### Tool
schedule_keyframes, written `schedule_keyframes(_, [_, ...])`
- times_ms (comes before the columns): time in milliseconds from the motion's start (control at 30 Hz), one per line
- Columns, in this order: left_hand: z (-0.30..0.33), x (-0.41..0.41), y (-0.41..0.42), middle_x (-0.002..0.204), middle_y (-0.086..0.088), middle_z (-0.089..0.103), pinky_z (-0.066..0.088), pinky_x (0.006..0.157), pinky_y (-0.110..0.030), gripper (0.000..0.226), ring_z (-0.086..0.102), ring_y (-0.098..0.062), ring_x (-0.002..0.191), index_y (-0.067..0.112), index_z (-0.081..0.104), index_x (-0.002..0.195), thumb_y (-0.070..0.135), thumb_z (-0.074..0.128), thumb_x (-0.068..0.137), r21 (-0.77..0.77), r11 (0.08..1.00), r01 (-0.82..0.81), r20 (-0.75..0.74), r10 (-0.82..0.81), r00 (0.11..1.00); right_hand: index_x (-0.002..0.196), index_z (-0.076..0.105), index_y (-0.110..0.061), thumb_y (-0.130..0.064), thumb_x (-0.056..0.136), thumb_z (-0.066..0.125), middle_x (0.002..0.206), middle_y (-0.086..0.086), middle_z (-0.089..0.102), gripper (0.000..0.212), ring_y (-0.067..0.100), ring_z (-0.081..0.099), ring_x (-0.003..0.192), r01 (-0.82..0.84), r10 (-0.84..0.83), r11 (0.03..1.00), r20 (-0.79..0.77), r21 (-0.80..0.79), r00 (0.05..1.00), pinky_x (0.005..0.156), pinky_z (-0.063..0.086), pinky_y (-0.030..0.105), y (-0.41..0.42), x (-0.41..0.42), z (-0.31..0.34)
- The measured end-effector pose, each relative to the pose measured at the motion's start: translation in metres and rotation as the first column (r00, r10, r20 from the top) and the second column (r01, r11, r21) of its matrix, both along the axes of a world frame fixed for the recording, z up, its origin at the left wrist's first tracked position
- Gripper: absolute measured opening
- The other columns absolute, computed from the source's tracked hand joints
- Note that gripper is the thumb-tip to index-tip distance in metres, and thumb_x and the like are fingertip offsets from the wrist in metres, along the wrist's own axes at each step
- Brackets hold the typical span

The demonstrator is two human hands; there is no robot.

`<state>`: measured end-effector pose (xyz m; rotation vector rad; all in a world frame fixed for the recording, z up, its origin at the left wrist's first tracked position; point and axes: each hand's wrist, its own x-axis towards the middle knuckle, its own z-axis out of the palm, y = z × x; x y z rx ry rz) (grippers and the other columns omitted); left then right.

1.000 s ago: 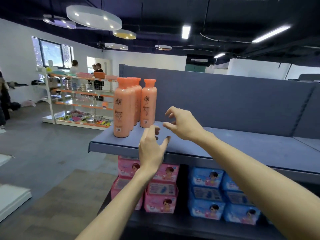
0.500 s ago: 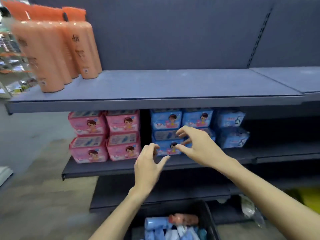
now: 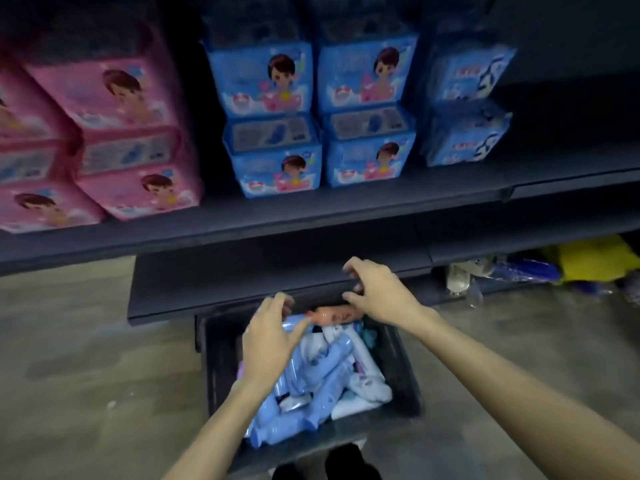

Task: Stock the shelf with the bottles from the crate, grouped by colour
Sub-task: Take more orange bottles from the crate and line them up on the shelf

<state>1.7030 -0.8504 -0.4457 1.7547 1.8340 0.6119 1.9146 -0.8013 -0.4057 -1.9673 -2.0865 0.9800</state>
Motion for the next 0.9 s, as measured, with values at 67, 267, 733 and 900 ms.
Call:
schedule_keyframes(67, [-0.045,0.001,-0.011,0.087,0.011,0.057,0.051,0.066,-0.034,0.035,0.061,-0.015,0.079,0.022,0.06,0.099,0.042,0.078,0.077,-0.086,0.996,-0.02,-0.005,0.02,1.0,0.121,0.055,-0.019,-0.041,0.08,0.068,0.113,0.002,0.062,0.049,0.019,0.063,0.093,-0.012,0.015,0.996,0.043,-0.084,0.999,0.083,0.049,0.031,-0.006,0.006,-0.054])
schedule_keyframes(267, [-0.172,0.012,-0.044,0.089,0.005,0.061,0.048,0.067,-0.032,0.033,0.062,-0.02,0.081,0.02,0.059,0.098,0.039,0.077,0.078,-0.313,0.948,-0.056,0.001,0.059,0.998,0.134,0.042,-0.018,-0.027,0.086,0.068,0.121,0.016,0.056,0.055,0.037,0.06,0.108,-0.056,0.102,0.96,0.159,-0.273,0.982,0.088,0.051,0.04,-0.015,0.013,-0.207])
schedule_keyframes(733, [-0.303,0.029,-0.051,0.09,0.007,0.059,0.052,0.066,-0.034,0.031,0.06,-0.015,0.079,0.025,0.056,0.103,0.045,0.07,0.083,-0.442,0.89,-0.115,-0.021,0.117,0.993,0.141,0.041,-0.012,-0.001,0.09,0.05,0.134,0.013,0.043,0.053,0.033,0.048,0.121,-0.352,0.363,0.93,0.43,-0.108,0.827,0.082,0.048,0.041,0.031,-0.038,-0.367])
schedule_keyframes(900, [-0.313,0.026,-0.053,0.091,0.006,0.06,0.053,0.068,-0.036,0.035,0.06,-0.016,0.081,0.023,0.056,0.106,0.045,0.071,0.083,-0.464,0.88,-0.104,0.008,0.122,0.993,0.111,0.072,-0.013,-0.007,0.058,0.064,0.095,0.015,0.063,0.055,0.03,0.063,0.074,-0.502,0.423,0.865,0.55,-0.008,0.72,0.048,0.049,0.03,0.029,-0.034,-0.387])
